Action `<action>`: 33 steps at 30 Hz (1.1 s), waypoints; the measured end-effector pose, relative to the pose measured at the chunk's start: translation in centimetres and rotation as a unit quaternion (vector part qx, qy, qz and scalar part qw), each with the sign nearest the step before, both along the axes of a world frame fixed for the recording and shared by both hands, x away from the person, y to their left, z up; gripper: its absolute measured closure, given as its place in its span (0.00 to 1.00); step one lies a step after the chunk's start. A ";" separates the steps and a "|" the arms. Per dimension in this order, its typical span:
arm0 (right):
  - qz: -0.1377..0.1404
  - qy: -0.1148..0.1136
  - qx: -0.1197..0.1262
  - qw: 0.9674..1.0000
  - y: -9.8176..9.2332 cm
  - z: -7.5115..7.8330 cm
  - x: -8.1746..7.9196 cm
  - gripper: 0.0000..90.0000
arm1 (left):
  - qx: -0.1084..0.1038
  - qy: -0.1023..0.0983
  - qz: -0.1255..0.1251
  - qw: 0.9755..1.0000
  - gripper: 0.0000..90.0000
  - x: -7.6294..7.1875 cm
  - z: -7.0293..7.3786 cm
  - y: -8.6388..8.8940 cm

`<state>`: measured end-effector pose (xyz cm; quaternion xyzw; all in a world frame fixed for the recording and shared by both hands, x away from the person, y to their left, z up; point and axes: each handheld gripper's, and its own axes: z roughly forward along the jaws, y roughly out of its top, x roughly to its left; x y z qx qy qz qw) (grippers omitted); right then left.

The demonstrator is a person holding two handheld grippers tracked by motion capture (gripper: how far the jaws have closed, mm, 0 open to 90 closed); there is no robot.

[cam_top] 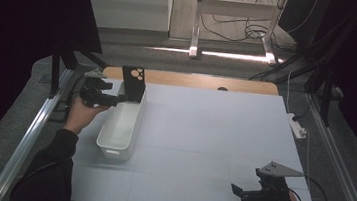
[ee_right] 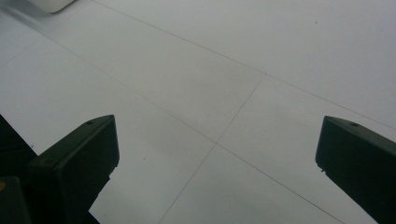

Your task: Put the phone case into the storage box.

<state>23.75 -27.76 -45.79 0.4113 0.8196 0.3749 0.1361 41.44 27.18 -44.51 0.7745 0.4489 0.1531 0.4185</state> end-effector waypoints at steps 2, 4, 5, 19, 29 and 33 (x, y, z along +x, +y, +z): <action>0.001 -0.001 -0.002 1.000 0.0 0.0 0.0 0.00 | -0.006 0.001 0.000 1.000 0.09 -0.2 0.1 -0.1; 0.002 -0.001 -0.002 1.000 0.1 0.0 0.0 0.00 | -0.011 0.001 0.000 1.000 0.07 -0.5 0.2 -0.1; 0.003 -0.001 -0.002 1.000 0.1 0.0 0.0 0.00 | -0.012 0.001 0.001 1.000 0.06 -0.6 0.2 -0.2; 0.007 -0.004 -0.004 1.000 0.1 0.0 -0.1 0.00 | -0.022 0.006 0.012 1.000 0.00 -2.3 0.8 -0.3; 0.008 -0.003 -0.005 1.000 0.2 0.0 -0.1 0.00 | -0.011 -0.009 0.011 1.000 0.00 -4.0 0.8 -0.4; 0.009 -0.004 -0.006 1.000 0.2 0.0 -0.1 0.00 | -0.010 -0.011 0.008 1.000 0.00 -4.5 0.9 -0.5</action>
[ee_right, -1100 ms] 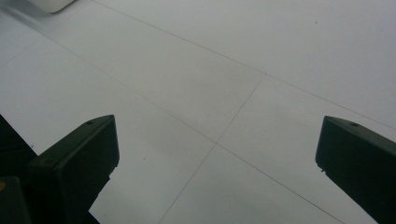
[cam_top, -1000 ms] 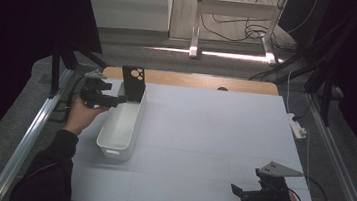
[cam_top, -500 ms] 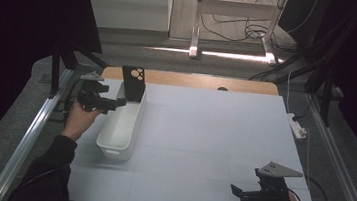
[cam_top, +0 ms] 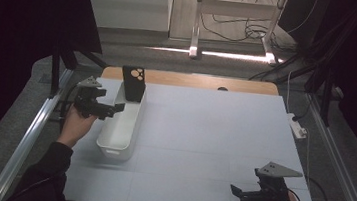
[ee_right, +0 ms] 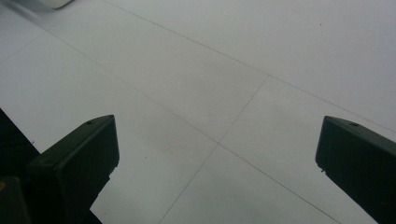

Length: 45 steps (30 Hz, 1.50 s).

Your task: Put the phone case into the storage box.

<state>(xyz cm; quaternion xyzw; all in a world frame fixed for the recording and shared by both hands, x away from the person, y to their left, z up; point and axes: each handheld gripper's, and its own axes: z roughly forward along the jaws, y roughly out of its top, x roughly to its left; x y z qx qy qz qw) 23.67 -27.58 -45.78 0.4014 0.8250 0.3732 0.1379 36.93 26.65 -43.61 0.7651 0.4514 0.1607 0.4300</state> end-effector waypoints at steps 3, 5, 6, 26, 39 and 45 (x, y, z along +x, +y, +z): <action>0.000 0.001 0.000 1.000 0.0 0.0 0.0 0.00 | 0.005 -0.005 -0.007 1.000 0.00 -0.6 0.1 -0.1; 0.001 0.001 -0.001 1.000 0.0 0.0 0.0 0.00 | 0.005 -0.005 -0.014 1.000 0.00 -0.9 0.2 0.0; 0.001 0.000 -0.001 1.000 0.0 0.0 0.0 0.00 | 0.002 -0.005 -0.018 1.000 0.00 -1.0 0.2 0.0; 0.002 0.001 -0.001 1.000 0.0 0.0 0.0 0.00 | -0.001 -0.001 -0.030 1.000 0.00 -3.8 0.1 0.1; 0.000 0.002 0.001 1.000 0.0 0.0 0.0 0.00 | -0.007 -0.004 -0.038 0.999 0.00 -5.9 -0.1 -0.2; 0.000 0.003 0.002 1.000 0.0 0.0 0.0 0.00 | -0.012 -0.011 -0.038 0.999 0.00 -7.1 0.1 -0.3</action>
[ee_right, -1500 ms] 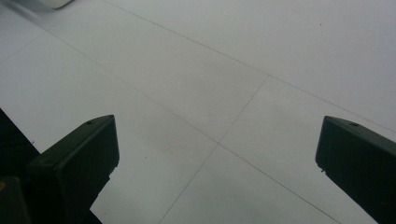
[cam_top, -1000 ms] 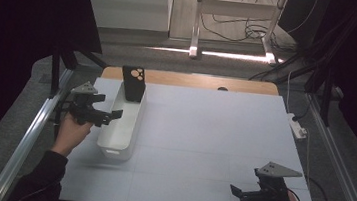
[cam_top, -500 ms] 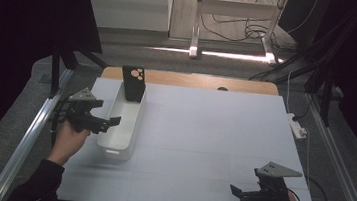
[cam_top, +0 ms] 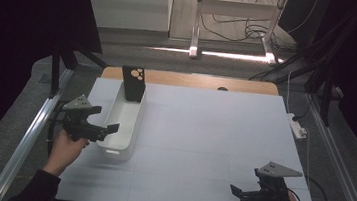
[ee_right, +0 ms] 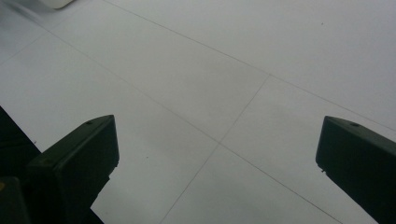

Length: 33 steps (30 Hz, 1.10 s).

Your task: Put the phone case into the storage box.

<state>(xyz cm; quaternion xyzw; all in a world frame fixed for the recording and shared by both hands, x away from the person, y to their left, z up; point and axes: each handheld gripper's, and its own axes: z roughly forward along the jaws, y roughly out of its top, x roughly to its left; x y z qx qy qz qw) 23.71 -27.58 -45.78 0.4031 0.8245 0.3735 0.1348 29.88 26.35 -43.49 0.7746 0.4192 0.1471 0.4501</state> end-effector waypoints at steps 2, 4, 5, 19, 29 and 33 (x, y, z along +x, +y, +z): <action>0.000 0.001 0.000 1.000 0.0 0.0 0.0 0.00 | 0.000 -0.002 0.000 1.000 0.00 -0.5 0.1 -0.1; 0.000 0.001 0.000 1.000 0.0 0.0 0.0 0.00 | -0.001 -0.001 0.000 1.000 0.00 -0.9 0.1 -0.2; 0.000 0.001 0.000 1.000 0.0 0.0 0.0 0.00 | -0.003 0.002 0.000 1.000 0.00 -1.1 0.1 -0.2; 0.002 0.002 0.001 1.000 0.0 0.0 0.1 0.00 | 0.001 0.003 -0.001 1.000 0.00 -3.5 -0.1 -0.3; 0.002 0.003 0.000 1.000 0.0 0.0 0.1 0.00 | 0.003 0.007 0.000 1.000 0.00 -5.4 -0.3 -0.2; 0.002 0.003 0.000 1.000 0.0 0.0 0.1 0.00 | 0.006 0.007 -0.003 1.000 0.00 -6.2 -0.3 -0.3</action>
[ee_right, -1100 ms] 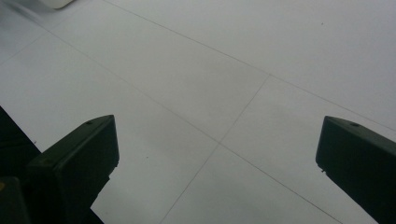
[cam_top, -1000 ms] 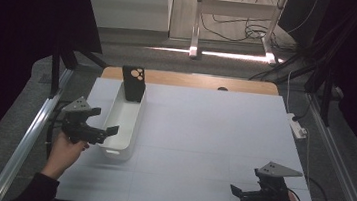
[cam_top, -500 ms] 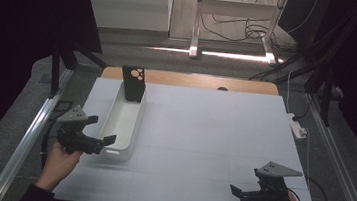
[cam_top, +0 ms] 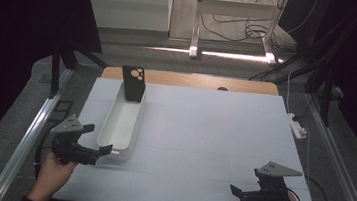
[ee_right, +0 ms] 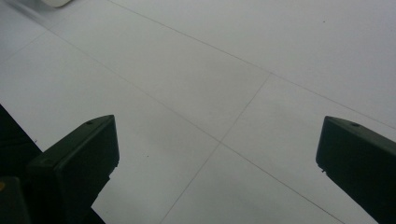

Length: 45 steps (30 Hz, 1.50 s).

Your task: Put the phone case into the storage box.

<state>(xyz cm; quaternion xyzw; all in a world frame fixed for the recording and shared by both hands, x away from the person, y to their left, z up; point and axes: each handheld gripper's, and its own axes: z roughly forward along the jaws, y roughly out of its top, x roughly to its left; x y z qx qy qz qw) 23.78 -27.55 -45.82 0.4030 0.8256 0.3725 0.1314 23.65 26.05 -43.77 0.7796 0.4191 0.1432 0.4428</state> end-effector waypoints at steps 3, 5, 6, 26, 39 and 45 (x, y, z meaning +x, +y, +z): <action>0.000 0.000 -0.001 1.000 0.0 0.0 0.0 0.00 | 0.006 -0.003 0.002 1.000 0.00 -0.5 0.0 0.0; 0.001 0.000 0.000 1.000 0.0 0.0 0.0 0.00 | 0.007 -0.003 0.003 1.000 0.00 -0.9 0.0 0.1; 0.001 0.000 -0.001 1.000 0.0 0.0 0.0 0.00 | 0.007 -0.004 0.004 1.000 0.00 -1.0 0.0 0.1; -0.001 0.000 -0.002 1.000 0.1 0.0 0.0 0.00 | 0.014 -0.009 0.032 0.999 0.00 -4.0 -0.7 1.8; -0.002 -0.001 -0.003 1.000 0.1 0.0 0.0 0.00 | 0.019 -0.008 0.054 0.998 0.00 -5.6 -1.5 2.9; -0.003 0.000 -0.004 1.000 0.1 0.0 0.0 0.00 | 0.020 -0.003 0.066 0.998 0.00 -6.3 -2.1 3.3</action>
